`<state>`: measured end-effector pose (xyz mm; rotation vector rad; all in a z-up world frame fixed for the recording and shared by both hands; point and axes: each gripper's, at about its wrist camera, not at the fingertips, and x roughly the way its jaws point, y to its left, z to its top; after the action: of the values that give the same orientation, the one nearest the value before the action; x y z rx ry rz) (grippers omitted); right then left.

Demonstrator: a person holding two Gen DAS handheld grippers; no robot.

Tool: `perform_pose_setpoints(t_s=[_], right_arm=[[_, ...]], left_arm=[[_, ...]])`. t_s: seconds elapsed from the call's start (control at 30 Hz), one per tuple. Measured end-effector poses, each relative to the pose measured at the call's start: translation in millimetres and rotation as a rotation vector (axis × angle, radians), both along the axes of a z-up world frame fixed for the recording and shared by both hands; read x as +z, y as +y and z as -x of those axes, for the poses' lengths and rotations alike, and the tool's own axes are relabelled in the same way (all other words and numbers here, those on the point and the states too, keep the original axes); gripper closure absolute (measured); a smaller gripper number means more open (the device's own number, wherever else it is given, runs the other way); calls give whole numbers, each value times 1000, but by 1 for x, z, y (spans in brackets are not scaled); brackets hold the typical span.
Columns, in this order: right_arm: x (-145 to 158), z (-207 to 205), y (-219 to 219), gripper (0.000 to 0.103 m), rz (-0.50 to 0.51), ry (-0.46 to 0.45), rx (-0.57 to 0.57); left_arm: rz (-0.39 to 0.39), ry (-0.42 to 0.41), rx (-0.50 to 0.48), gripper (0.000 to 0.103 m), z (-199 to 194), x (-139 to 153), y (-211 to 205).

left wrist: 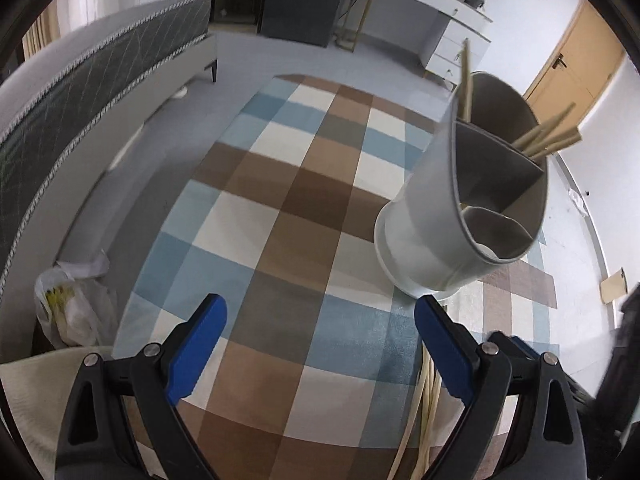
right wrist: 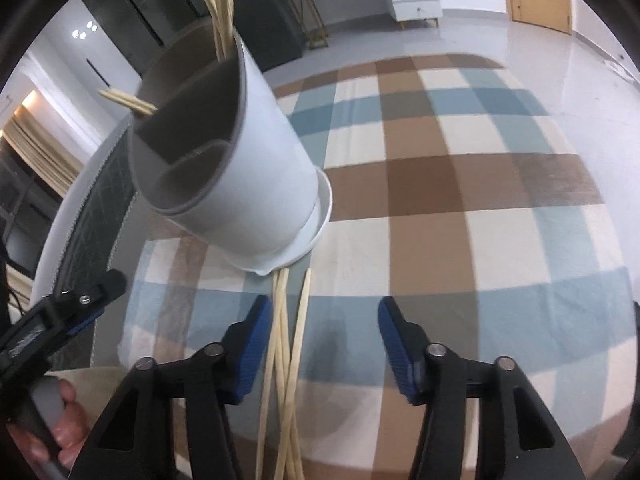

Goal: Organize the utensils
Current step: 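Lower both open tools down to the remaining chopsticks beside the holder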

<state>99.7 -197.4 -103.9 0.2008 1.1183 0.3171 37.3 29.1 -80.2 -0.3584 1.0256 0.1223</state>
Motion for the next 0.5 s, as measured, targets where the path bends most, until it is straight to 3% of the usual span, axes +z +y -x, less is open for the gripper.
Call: perform_pose_setpoints(t_s=[0.1, 0.33, 0.5], right_arm=[[-13, -10, 11, 71, 6, 33, 28], [-26, -20, 33, 73, 55, 29, 82], [-31, -18, 43, 83, 141, 6, 115]], left_arm=[[19, 22, 9, 11, -2, -4, 2], [12, 28, 22, 11, -4, -3, 7], [23, 49, 43, 11, -6, -8, 13]])
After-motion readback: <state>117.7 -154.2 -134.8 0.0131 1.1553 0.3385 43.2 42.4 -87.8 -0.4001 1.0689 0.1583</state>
